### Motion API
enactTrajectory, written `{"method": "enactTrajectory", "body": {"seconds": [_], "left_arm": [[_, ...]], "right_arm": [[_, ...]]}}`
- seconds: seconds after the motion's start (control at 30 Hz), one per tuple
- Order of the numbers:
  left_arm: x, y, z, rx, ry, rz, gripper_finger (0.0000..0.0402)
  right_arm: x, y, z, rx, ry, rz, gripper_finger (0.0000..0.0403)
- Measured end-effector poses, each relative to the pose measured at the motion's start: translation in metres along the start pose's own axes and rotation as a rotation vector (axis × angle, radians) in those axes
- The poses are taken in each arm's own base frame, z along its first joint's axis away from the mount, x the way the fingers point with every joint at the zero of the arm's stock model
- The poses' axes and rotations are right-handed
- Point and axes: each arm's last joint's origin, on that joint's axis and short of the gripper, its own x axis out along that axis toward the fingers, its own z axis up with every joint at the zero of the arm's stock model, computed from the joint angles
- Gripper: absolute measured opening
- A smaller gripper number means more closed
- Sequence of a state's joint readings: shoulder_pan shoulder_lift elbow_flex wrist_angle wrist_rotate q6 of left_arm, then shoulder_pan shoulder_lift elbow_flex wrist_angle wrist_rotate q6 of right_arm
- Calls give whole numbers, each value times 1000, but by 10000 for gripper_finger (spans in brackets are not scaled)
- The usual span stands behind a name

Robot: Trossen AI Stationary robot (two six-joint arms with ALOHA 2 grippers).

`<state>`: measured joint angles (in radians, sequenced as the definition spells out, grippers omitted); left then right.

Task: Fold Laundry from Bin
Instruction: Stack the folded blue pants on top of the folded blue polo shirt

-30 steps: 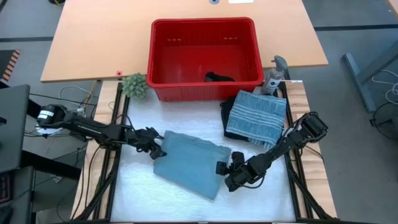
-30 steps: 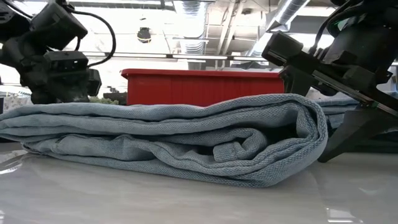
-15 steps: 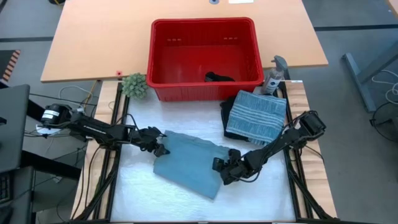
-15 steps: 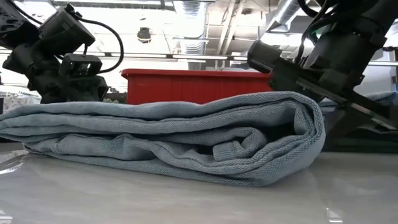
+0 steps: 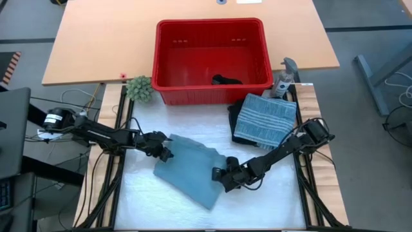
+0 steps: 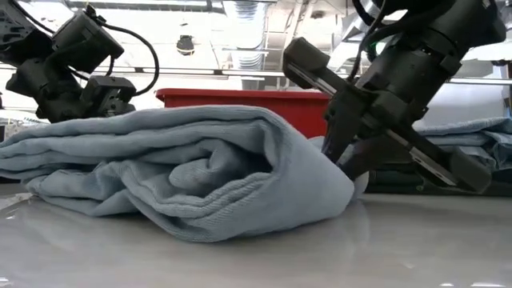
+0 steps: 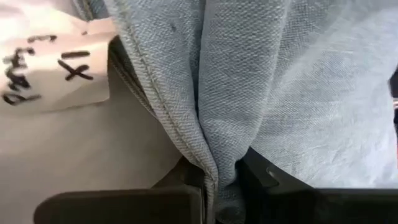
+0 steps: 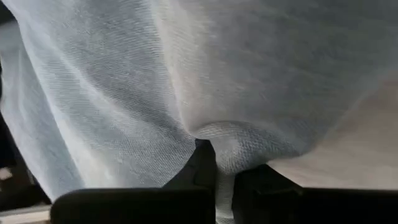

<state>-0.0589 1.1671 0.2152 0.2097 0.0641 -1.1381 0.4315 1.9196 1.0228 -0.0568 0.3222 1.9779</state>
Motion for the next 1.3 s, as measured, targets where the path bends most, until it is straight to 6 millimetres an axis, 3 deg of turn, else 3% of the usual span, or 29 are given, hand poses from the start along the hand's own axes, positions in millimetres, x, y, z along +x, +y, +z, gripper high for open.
{"method": "enactTrajectory", "body": {"seconds": [0.2, 0.5, 0.7, 1.07, 1.17, 1.3], "left_arm": [[-2, -22, 8, 11, 12, -79, 27], [-9, -59, 26, 45, -56, -178, 27], [-18, -86, 44, 74, -116, -210, 27], [-46, -130, 109, 78, -343, -262, 27], [-42, -139, 129, 66, -367, -254, 27], [-20, -155, 154, 74, -359, -232, 27]], "right_arm": [[-25, 13, 3, -63, -49, -57, 40], [-90, 39, 20, -144, -157, -143, 40], [-136, 45, 36, -171, -218, -173, 40], [-234, 46, 93, -188, -384, -315, 40], [-252, 42, 110, -178, -438, -369, 40], [-267, 37, 132, -177, -464, -415, 40]]}}
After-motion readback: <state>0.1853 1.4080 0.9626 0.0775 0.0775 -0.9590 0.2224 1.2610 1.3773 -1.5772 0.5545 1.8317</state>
